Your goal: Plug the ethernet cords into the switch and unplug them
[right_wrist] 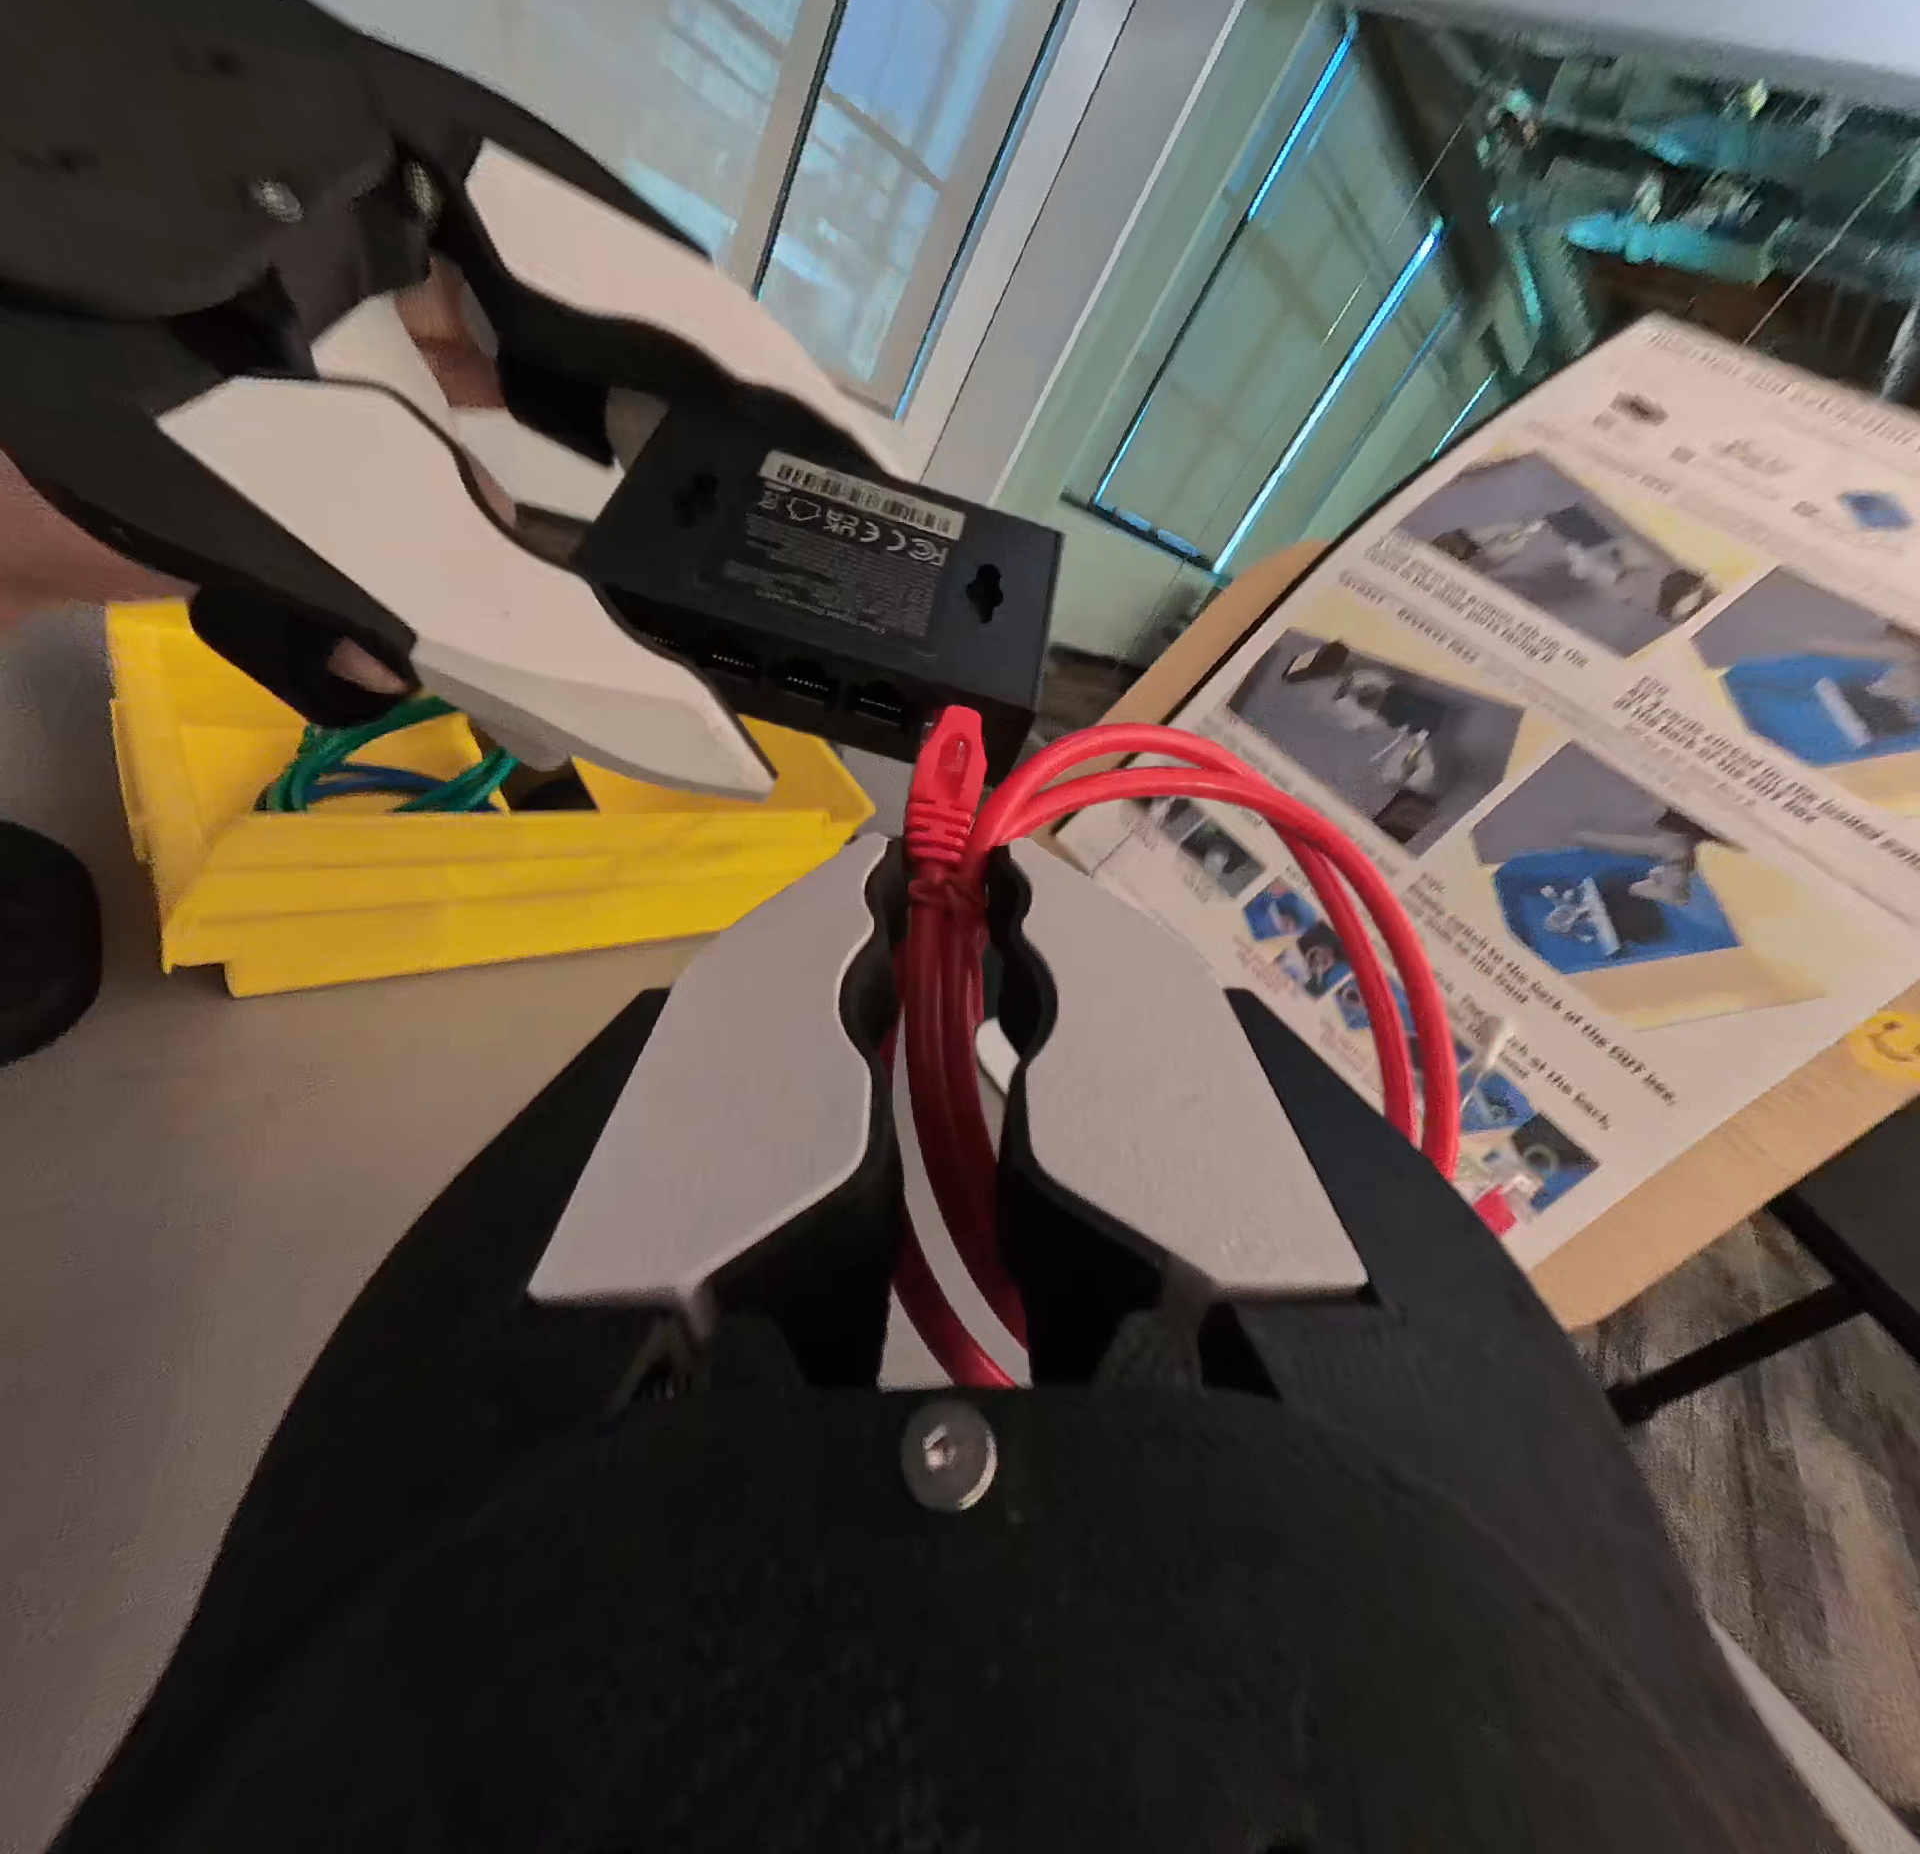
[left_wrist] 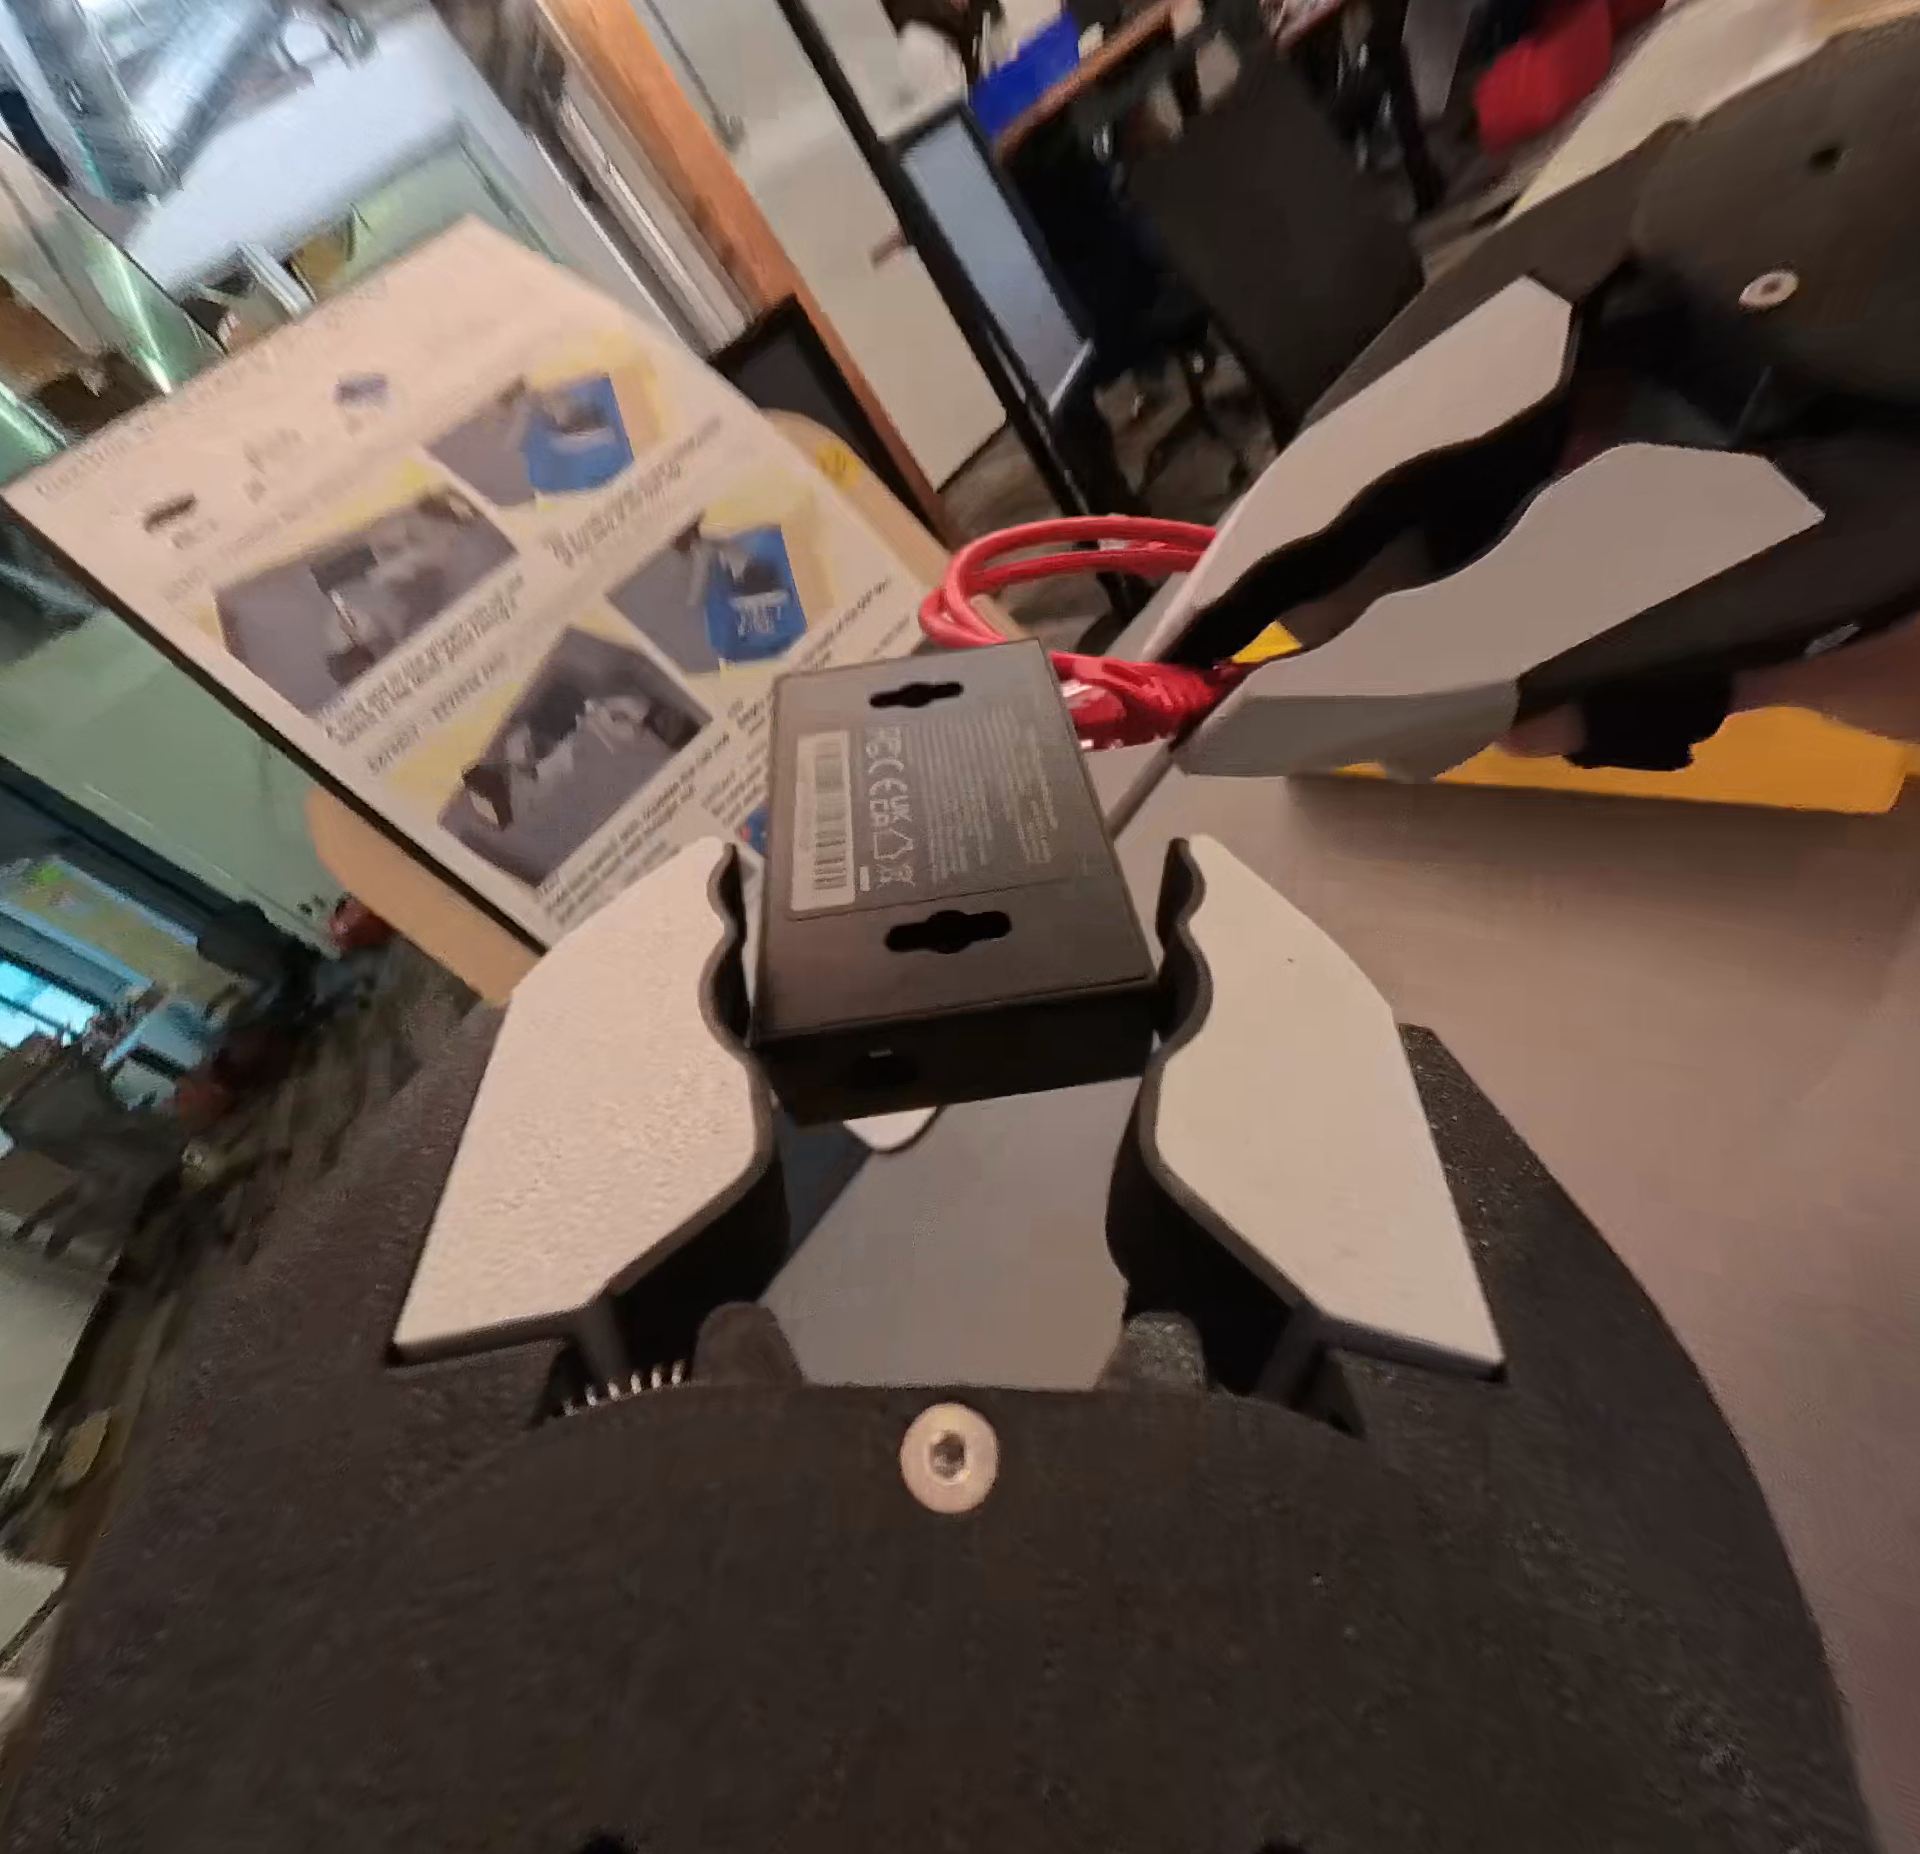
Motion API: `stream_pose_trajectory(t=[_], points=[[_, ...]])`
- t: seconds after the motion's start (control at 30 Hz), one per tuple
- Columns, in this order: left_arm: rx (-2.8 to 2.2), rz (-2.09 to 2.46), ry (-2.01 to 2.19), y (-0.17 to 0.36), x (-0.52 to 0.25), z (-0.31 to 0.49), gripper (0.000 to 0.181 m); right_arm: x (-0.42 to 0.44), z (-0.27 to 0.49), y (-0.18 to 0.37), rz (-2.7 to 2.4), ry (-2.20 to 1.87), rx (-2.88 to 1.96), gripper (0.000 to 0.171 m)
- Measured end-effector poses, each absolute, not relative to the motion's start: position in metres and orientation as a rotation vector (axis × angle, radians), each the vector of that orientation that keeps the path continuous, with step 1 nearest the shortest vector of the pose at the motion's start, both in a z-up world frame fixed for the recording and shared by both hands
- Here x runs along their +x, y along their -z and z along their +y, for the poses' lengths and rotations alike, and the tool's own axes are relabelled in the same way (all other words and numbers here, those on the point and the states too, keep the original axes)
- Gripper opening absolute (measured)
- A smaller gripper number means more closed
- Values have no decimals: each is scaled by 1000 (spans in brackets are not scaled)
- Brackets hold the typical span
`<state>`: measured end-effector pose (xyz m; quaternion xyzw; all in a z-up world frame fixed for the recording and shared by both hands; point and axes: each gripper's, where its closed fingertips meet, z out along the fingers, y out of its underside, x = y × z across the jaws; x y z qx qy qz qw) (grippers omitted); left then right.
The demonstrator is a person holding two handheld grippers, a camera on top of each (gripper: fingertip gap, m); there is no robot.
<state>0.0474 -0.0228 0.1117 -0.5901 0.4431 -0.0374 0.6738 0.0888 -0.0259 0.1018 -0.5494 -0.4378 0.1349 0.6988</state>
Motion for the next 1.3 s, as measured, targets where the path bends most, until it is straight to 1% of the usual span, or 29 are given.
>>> stream_pose_trajectory(t=[0.1,0.17,0.27,0.47,0.57,0.7,0.8,0.87,1.1,1.17,1.27,1.3], points=[[-1364,998,106,-107,41,-18,78,84,-13,-80,-1008,-290,-1301,16],[-1346,975,139,-113,37,-20,74,89,0,-67,-1005,-241,-1360,16],[-1358,949,190,-120,29,-22,76,92,16,-44,-1004,-255,-1462,16],[-1372,858,199,-136,4,-22,73,90,46,50,-1166,-182,-1736,16],[-1374,828,172,-143,-9,-24,72,87,49,86,-1218,-190,-1840,16],[-1381,783,145,-154,-29,-29,70,89,50,114,-1259,-188,-1943,16],[-1426,766,86,-155,-48,-31,67,90,50,125,-1259,-215,-1990,16],[-1510,766,21,-146,-65,-29,66,90,48,131,-1265,-236,-2028,17],[-1800,769,-134,-103,-126,-29,49,95,47,153,-1303,-250,-2111,18],[-1945,788,-248,-77,-152,-27,41,95,47,153,-1310,-260,-2114,18],[-2164,811,-366,-33,-189,-23,42,96,45,151,-1336,-276,-2112,20],[-2204,829,-406,-21,-199,-20,41,96,43,149,-1346,-285,-2113,24]])
